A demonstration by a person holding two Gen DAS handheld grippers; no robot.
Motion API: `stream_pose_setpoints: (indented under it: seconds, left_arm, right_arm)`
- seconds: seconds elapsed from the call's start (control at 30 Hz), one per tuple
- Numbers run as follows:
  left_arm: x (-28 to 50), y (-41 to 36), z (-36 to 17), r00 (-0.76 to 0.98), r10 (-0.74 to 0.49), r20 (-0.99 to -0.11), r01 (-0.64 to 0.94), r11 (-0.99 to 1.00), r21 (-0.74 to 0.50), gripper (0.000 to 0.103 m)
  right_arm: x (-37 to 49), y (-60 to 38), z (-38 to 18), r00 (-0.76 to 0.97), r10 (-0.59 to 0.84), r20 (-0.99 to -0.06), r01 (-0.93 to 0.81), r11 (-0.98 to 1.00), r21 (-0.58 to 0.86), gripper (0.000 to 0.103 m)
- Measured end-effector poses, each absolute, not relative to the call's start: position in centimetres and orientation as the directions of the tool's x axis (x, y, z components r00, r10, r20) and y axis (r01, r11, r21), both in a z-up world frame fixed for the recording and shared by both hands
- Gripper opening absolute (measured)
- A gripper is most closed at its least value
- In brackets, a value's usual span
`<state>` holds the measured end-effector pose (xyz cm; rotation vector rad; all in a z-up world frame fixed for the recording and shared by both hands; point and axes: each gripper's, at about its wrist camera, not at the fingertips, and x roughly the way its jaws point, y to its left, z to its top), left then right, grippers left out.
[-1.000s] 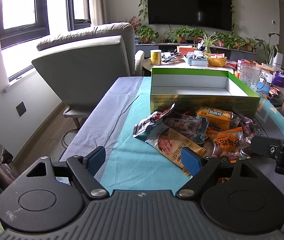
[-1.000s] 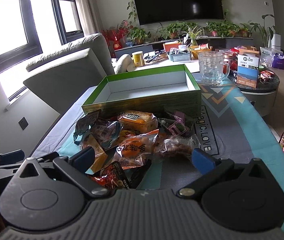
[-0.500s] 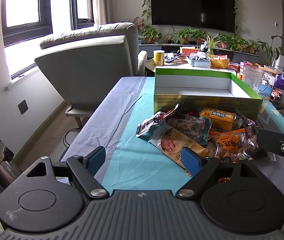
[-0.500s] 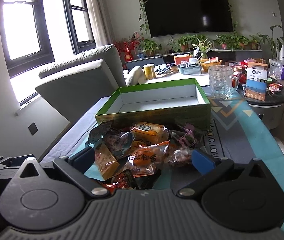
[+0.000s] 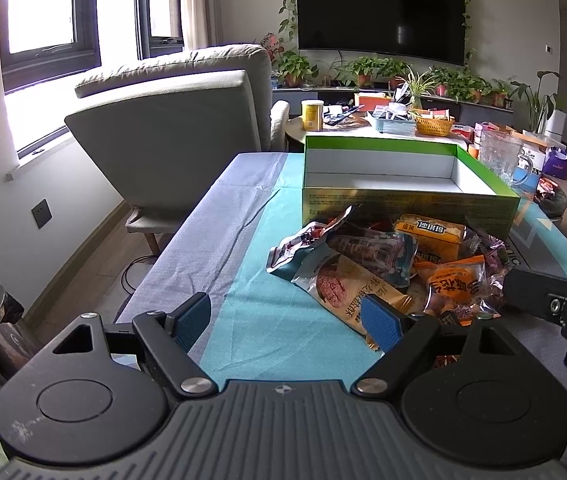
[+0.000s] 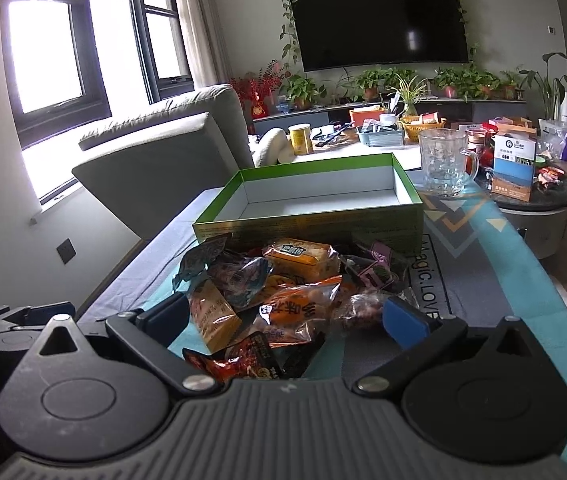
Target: Organize snacks
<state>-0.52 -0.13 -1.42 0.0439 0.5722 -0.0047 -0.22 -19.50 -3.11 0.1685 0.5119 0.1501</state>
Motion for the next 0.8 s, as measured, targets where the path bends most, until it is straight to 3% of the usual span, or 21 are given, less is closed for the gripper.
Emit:
stream_pose_setpoints:
  seconds: [0.8]
  left_arm:
    - [0.3, -0.7, -2.1, 0.813, -0.057, -0.580, 0.074, 0.997, 0.006, 0.081]
  right_arm:
    - [1.3, -21.0, -4.3, 0.827, 0.077, -0.557, 0.030, 0.983, 0.181, 0.056]
